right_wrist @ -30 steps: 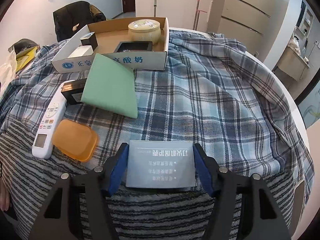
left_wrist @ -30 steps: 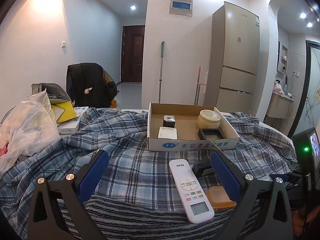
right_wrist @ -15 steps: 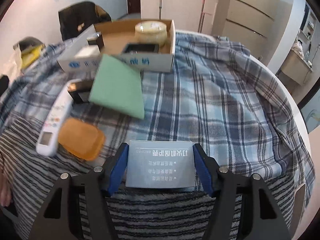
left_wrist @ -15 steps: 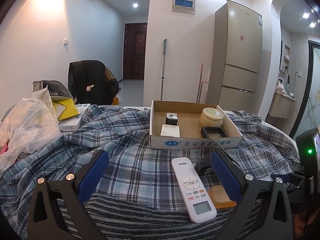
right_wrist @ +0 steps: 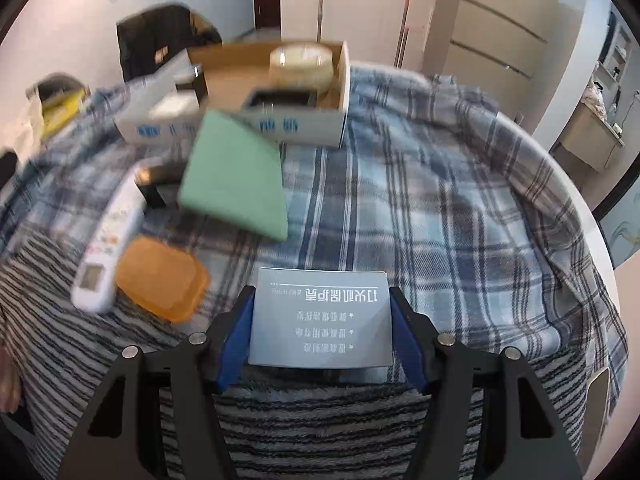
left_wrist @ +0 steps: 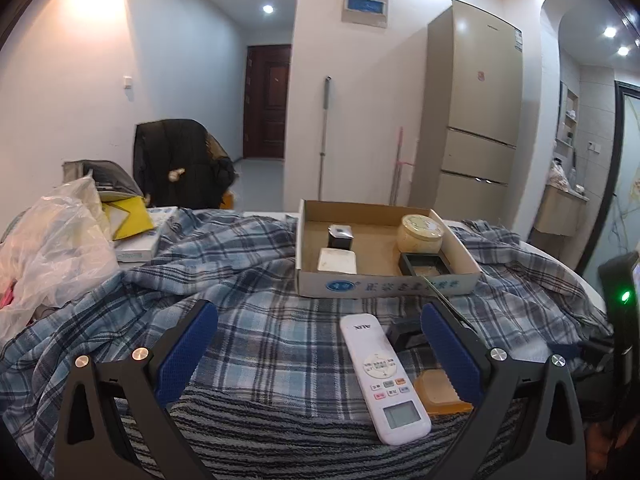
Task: Organize rigid objects
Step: 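Grasp the white AUX remote with the left gripper while right holds the card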
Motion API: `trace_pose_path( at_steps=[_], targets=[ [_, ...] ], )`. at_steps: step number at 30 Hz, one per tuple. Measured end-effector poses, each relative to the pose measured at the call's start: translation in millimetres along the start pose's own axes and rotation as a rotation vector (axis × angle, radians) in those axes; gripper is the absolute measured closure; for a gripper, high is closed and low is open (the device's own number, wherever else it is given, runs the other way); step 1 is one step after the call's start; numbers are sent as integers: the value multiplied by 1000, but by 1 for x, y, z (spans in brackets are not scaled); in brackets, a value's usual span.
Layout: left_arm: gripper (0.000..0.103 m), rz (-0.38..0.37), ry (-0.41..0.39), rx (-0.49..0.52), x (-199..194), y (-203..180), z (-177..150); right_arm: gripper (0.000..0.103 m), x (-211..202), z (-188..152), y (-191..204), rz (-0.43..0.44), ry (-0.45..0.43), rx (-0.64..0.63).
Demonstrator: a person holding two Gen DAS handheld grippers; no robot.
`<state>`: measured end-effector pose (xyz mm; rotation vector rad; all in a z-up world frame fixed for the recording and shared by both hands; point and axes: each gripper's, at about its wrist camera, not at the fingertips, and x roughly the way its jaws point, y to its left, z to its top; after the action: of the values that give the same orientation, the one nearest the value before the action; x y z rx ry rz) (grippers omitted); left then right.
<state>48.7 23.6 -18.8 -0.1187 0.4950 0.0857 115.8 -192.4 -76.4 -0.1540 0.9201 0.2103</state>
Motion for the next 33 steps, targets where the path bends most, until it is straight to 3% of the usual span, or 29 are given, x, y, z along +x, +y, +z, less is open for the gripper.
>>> trace_pose_path(
  at_steps=[4, 7, 10, 12, 13, 17, 19, 24, 26, 33],
  targets=[
    [0, -45, 82, -70, 1, 13, 12, 40, -19, 2, -8, -42, -114, 34],
    [1, -51, 178, -76, 11, 10, 15, 40, -22, 5, -12, -72, -136, 47],
    [15, -75, 301, -52, 27, -2, 11, 40, -21, 6, -12, -65, -130, 50],
    [18, -133, 401, -73, 42, -9, 6, 40, -21, 5, -11, -70, -128, 46],
    [25, -151, 442, -85, 49, -13, 3, 40, -21, 6, -12, -67, -127, 46],
    [36, -130, 559, -61, 78, -29, -5, 40, -21, 6, -16, -63, -123, 64],
    [44, -119, 594, -75, 89, -31, -7, 40, -21, 6, -18, -58, -121, 69],
    [48, -115, 648, -113, 103, -32, -9, 40, -25, 6, -18, -31, -123, 75],
    [49, -111, 656, -103, 107, -34, -9, 40, -27, 6, -19, 7, -116, 87],
    [49, -70, 654, -39, 117, -48, -15, 40, -20, 6, -17, 3, -88, 77]
  ],
)
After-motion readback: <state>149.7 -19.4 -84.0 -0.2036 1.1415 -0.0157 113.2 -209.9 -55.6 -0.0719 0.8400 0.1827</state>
